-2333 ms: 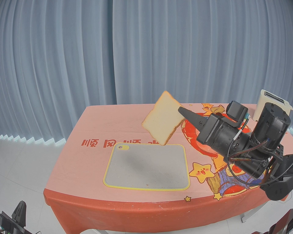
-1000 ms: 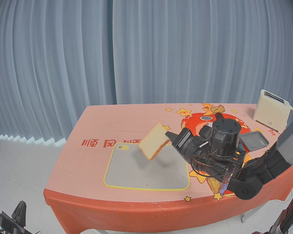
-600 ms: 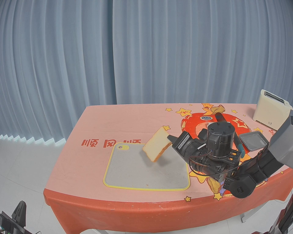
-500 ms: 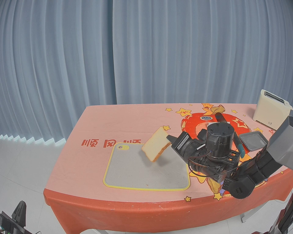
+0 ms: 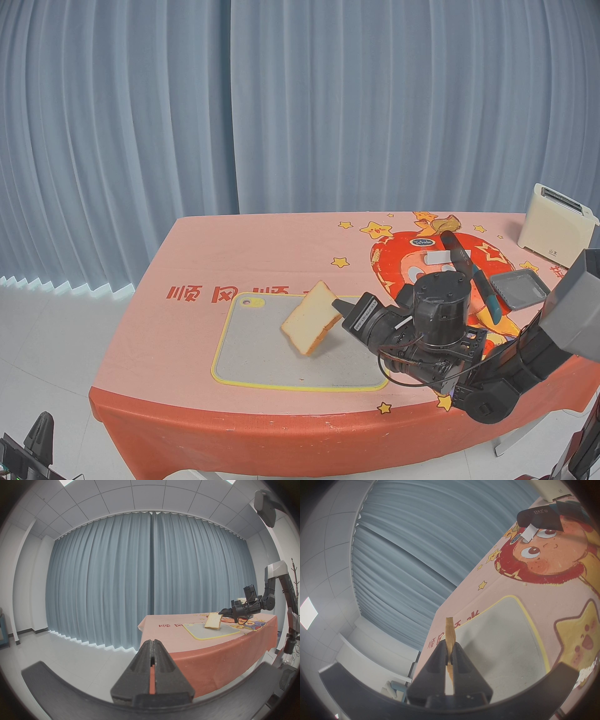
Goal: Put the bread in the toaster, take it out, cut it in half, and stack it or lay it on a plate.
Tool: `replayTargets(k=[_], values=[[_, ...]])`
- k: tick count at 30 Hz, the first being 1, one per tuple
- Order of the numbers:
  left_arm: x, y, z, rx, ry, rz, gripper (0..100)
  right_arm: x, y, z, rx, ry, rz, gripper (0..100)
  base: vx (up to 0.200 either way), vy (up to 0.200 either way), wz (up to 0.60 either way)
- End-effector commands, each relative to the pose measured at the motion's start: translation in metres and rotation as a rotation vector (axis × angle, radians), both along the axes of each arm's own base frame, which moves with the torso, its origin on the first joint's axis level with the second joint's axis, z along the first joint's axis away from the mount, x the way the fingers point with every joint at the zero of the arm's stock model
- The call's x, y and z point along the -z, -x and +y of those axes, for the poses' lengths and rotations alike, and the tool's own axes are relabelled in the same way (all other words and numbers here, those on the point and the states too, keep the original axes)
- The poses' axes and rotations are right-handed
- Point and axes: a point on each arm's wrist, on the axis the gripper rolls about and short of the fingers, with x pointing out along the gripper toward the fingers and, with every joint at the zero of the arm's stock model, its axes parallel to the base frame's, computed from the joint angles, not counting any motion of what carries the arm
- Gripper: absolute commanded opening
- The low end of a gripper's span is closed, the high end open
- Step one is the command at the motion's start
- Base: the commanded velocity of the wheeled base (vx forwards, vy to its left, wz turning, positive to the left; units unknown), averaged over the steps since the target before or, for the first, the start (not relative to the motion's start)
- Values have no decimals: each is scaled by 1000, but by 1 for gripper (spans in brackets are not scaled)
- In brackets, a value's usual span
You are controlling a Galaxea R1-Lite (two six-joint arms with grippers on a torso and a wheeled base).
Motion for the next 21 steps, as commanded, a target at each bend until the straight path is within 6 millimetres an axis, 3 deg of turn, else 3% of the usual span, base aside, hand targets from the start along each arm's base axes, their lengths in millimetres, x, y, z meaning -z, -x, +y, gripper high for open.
replayTargets(k=[1, 21], values=[[5, -1, 0, 0, 0, 17, 0, 3, 2, 4, -11, 6, 5, 0, 0, 0, 0], [5, -1, 0, 0, 0, 17, 0, 7, 7, 10, -23, 20, 9, 0, 0, 0, 0]])
